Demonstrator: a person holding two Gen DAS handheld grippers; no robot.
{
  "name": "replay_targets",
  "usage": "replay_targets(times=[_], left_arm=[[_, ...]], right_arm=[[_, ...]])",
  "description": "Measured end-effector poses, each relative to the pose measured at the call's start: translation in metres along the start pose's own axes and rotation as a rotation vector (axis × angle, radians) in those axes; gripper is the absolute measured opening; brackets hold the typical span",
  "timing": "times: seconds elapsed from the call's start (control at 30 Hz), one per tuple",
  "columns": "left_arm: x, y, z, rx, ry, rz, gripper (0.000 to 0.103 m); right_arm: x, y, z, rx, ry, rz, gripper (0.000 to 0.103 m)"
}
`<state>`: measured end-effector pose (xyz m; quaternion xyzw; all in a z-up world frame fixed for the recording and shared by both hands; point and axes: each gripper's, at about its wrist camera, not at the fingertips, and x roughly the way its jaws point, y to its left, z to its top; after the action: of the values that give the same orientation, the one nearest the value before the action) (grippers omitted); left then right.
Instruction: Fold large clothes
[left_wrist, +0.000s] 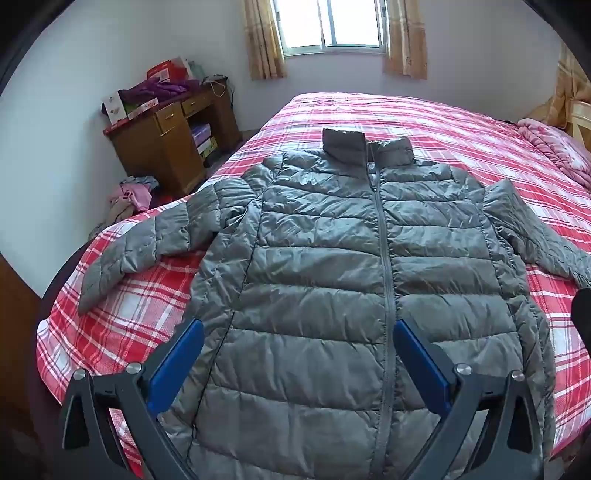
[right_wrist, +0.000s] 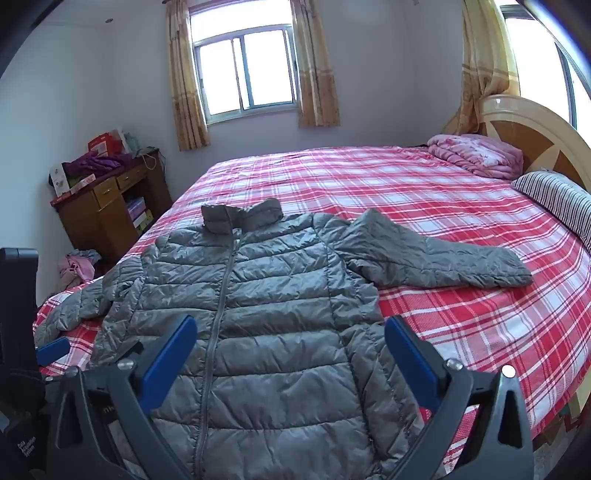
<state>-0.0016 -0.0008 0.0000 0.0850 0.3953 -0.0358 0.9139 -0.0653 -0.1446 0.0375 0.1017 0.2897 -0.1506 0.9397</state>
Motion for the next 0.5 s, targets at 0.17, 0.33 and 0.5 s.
replay_targets(times=[0.17,0.33,0.5], left_arm=[[-0.005,0.002,-0.008,-0.014,-0.012,-0.073,0.102],[-0.005,0.002,0.000,-0.018,0.006,-0.054,0.102],[-0.003,0.006,-0.001,-0.030,0.020,-0.040,0.102]], right_arm=[[-0.002,0.001,0.000,0.005,0.002,-0.001,0.103],[0.000,-0.001,0.000,0.002,0.004,0.000,0.103],[0.002,-0.002,0.000,0.007,0.008,0.001,0.103]])
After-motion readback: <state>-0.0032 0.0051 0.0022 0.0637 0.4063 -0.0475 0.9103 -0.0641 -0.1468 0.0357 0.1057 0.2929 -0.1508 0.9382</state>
